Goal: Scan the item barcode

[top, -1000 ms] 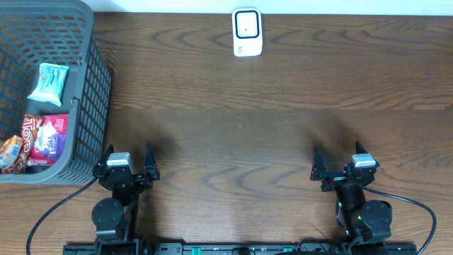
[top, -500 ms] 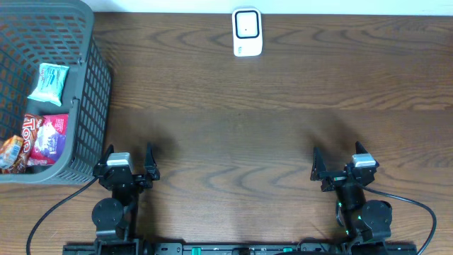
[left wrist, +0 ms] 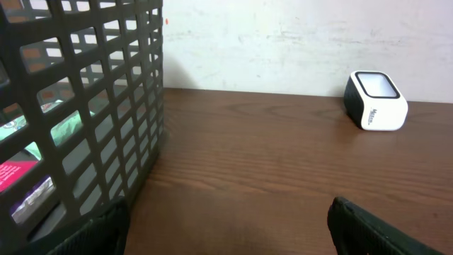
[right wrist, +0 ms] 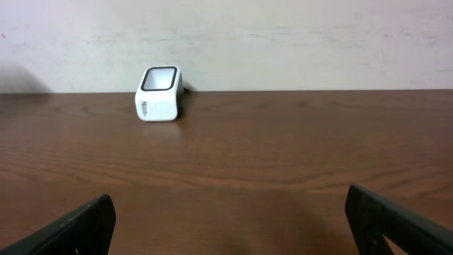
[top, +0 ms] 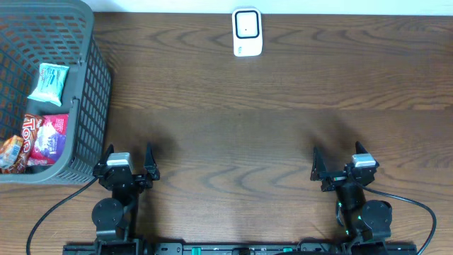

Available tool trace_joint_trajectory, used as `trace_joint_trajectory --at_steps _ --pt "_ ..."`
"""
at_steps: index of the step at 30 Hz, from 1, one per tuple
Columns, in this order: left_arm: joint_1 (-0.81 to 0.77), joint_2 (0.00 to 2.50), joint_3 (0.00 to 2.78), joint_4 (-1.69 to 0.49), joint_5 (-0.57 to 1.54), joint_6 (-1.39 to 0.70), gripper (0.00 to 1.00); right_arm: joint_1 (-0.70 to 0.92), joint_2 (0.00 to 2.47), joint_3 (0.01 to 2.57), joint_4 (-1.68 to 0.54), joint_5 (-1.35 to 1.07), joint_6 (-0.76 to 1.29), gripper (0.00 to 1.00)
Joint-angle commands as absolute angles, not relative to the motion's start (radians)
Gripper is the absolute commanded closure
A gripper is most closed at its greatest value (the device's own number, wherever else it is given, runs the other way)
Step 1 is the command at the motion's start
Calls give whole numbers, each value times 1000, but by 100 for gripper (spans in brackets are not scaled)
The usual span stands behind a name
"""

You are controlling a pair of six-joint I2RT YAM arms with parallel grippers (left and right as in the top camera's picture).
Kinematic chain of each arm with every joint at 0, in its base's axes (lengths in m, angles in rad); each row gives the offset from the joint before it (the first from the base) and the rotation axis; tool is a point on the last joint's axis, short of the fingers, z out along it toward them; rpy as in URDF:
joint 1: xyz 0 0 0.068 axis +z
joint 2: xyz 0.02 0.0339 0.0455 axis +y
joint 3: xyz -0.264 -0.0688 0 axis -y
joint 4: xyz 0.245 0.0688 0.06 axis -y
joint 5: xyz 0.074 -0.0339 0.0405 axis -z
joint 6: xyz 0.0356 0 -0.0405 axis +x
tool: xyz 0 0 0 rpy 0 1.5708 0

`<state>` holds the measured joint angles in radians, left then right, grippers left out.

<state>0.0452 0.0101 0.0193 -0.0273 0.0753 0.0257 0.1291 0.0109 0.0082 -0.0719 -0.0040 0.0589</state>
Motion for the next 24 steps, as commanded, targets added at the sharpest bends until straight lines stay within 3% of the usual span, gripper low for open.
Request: trace_joint_trajectory --at_steps 1,17,24 --pt "52 4 4 -63 78 18 11 131 9 5 -75 -6 54 1" --pt "52 4 4 -63 97 14 11 131 9 5 -75 -6 54 1" --pt "52 4 4 -62 123 -216 11 131 9 5 -75 -6 54 1"
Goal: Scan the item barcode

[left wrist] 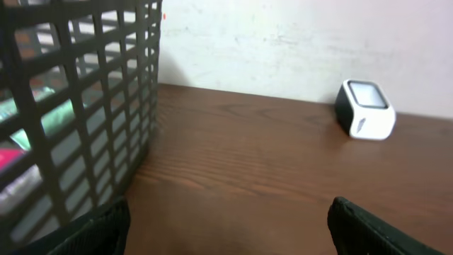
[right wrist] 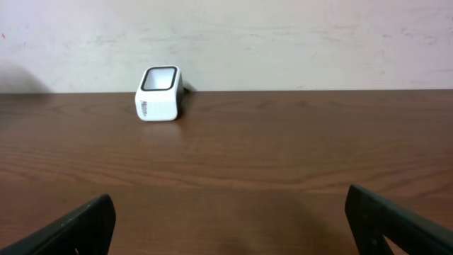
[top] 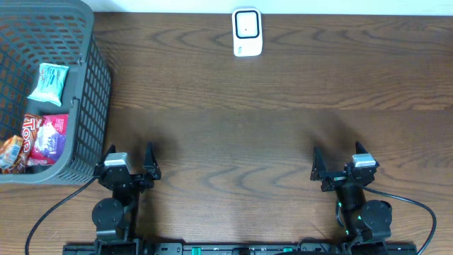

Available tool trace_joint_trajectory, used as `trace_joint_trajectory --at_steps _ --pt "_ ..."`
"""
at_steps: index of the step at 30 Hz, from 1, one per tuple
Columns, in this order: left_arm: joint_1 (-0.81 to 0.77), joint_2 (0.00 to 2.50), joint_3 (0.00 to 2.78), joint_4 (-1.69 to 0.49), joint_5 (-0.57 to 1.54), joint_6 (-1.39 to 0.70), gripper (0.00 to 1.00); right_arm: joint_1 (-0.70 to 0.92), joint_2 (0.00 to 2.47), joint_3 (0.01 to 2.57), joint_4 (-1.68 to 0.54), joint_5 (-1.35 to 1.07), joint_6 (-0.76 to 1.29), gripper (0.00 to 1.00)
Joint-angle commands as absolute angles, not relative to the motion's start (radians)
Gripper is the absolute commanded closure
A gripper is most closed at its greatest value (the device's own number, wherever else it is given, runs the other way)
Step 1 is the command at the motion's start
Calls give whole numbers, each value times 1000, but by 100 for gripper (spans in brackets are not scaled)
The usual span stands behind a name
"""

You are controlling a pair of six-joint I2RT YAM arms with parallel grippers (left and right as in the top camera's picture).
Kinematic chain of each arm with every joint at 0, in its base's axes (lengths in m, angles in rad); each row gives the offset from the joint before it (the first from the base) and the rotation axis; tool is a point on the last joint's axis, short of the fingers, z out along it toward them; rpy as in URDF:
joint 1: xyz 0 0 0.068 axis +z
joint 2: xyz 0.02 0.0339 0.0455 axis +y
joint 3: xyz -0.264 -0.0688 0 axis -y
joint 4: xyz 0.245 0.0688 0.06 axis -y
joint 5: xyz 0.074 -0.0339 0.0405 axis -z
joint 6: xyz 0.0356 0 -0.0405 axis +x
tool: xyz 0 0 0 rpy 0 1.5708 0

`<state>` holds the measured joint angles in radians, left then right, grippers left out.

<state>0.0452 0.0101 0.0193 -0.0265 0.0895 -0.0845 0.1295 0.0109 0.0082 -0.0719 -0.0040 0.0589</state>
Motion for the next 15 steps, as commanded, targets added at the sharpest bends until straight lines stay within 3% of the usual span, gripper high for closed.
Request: trace_joint_trajectory --at_steps 1,12,15 --pt "52 4 4 -62 123 -244 11 131 9 5 -75 -6 54 1" --pt "52 4 4 -62 124 -330 11 131 9 5 -75 -6 54 1" --pt "50 4 5 -61 152 -450 11 131 9 5 -75 -6 54 1"
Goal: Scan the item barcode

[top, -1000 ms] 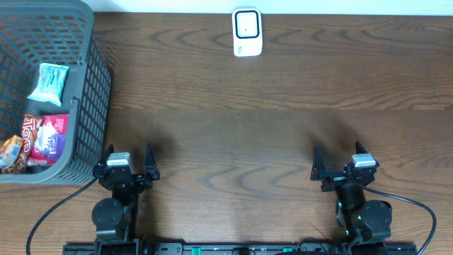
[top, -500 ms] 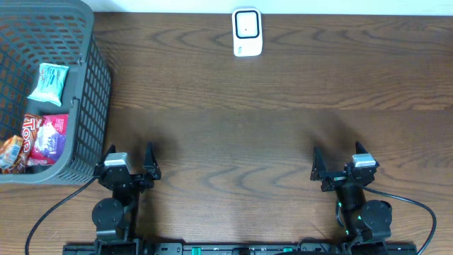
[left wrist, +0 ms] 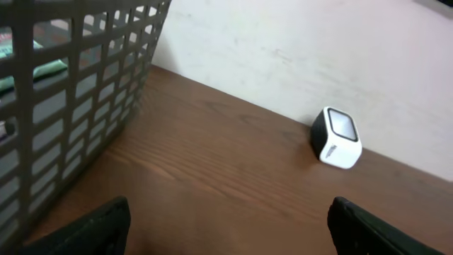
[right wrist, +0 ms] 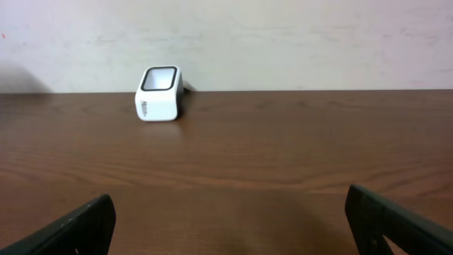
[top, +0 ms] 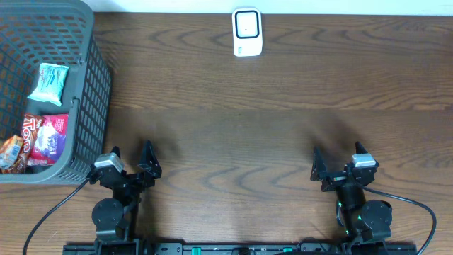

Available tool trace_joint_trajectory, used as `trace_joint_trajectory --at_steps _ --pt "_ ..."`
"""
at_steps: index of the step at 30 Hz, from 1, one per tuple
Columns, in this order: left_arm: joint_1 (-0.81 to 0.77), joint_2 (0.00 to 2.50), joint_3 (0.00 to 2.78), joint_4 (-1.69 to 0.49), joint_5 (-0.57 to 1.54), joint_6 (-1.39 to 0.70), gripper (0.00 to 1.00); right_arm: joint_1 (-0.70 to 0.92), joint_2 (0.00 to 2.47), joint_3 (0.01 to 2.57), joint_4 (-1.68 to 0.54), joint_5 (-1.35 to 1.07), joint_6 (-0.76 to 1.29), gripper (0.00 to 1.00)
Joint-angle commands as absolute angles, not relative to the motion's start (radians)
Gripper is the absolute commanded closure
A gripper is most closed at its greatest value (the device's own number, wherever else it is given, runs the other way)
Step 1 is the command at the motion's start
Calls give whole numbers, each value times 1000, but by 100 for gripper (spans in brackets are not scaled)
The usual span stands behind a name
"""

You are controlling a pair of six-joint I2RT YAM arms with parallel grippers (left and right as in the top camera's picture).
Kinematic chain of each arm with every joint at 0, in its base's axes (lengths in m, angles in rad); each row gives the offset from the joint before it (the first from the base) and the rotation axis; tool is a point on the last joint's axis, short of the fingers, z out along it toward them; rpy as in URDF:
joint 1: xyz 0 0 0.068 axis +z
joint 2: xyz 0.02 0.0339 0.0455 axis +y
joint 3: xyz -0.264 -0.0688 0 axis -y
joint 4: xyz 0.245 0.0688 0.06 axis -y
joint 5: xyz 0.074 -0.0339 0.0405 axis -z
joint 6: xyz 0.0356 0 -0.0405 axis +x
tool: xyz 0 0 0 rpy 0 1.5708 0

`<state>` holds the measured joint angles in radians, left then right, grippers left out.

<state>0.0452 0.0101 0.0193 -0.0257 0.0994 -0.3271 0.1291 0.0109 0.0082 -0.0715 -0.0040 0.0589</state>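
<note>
A white barcode scanner [top: 247, 32] stands at the table's far edge, also seen in the left wrist view [left wrist: 337, 137] and the right wrist view [right wrist: 160, 103]. Packaged items lie in the grey basket [top: 92, 99] at the far left: a teal pack [top: 51, 83], a red and purple pack [top: 47, 136] and an orange pack [top: 8, 152]. My left gripper [top: 131, 160] is open near the front edge, just right of the basket, nothing between its fingers [left wrist: 92, 227]. My right gripper [top: 338, 163] is open at the front right, fingers [right wrist: 71, 228] wide apart and empty.
The brown wooden table [top: 269, 127] stretches between the grippers and the scanner. A pale wall [right wrist: 283, 35] rises behind the scanner. The basket wall [left wrist: 64, 120] stands close on the left of my left gripper.
My left gripper has tilted and turned: the scanner sits lower and more central in its view, and the basket has slid further left. The right arm has not moved.
Both grippers stood open and empty near the front edge throughout. The left wrist view showed the basket close at first, then less of it, and now mostly table and scanner. The right gripper, scanner and basket items kept their places.
</note>
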Motion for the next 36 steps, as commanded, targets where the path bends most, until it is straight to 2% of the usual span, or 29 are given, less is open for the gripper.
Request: trace_joint_trajectory --at_steps 1,3,15,24,32,36 --pt "48 4 5 -59 177 -509 11 131 9 5 -75 -6 54 1" --pt "48 4 5 -55 206 -613 11 131 9 5 -75 -6 54 1" --pt "48 4 5 -55 190 -614 11 131 9 5 -75 -6 54 1" --pt "48 4 5 -55 191 -260 11 131 9 5 -75 -6 54 1" --pt "49 15 5 -55 188 -213 11 131 9 5 -75 -6 54 1" --pt "49 39 5 -60 101 -209 11 131 9 5 -75 -6 54 1"
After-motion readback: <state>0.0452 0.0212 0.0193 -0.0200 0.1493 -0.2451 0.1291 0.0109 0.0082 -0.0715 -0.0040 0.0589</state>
